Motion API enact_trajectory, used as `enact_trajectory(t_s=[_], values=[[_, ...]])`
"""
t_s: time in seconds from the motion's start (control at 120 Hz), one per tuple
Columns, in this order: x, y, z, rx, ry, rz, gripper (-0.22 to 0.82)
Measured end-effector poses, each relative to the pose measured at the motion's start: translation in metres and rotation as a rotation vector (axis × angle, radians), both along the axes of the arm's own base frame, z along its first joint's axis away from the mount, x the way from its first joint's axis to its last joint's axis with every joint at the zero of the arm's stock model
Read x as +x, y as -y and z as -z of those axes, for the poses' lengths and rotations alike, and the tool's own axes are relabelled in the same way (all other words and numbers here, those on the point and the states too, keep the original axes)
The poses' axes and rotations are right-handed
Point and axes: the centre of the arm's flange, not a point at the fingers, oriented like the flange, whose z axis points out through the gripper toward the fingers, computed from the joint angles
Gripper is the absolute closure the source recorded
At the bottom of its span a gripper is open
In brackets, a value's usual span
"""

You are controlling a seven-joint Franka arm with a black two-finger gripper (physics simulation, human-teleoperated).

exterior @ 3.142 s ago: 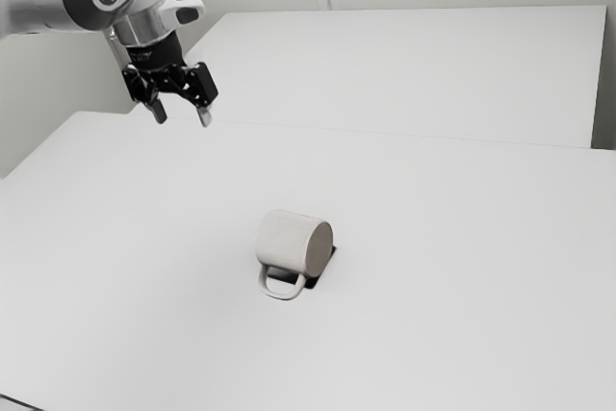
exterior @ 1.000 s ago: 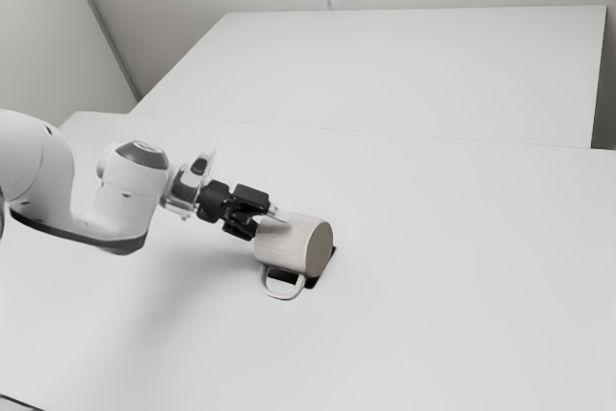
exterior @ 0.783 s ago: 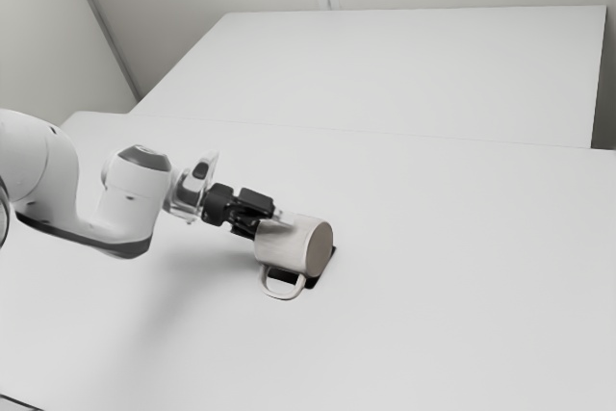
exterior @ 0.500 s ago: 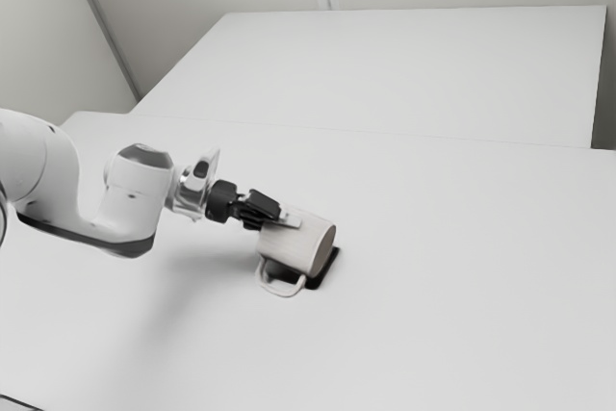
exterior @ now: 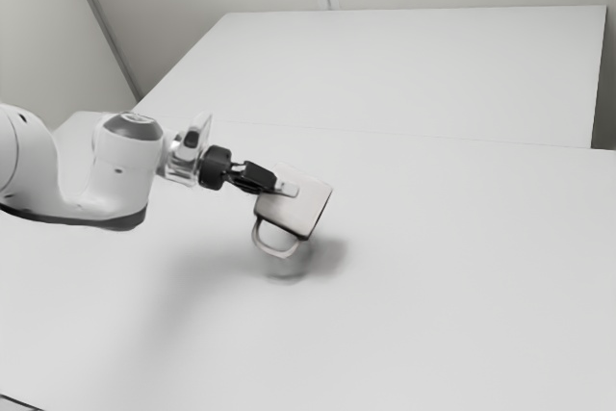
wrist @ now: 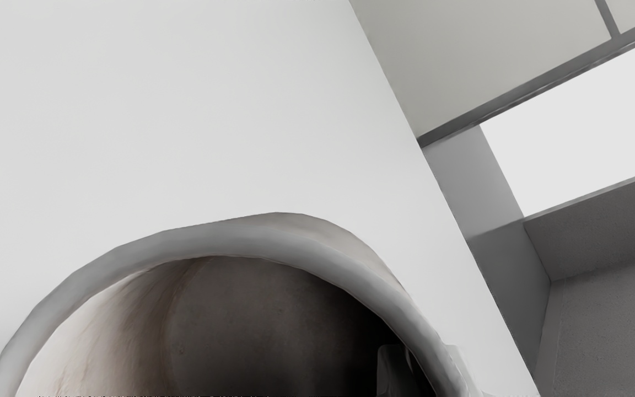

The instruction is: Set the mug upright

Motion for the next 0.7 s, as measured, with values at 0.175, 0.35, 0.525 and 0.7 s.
enact_trajectory(t_s=[0.175, 0.35, 0.525, 0.7], values=[[0.013, -0.006, -0.032, 0.180, 0.014, 0.092, 0.74], [0.019, -0.008, -0.054, 0.419, -0.032, 0.172, 0.74], [0.013, -0.006, -0.065, 0.637, -0.106, 0.194, 0.74], [0.009, -0.001, -0.064, 0.798, -0.163, 0.150, 0.74]])
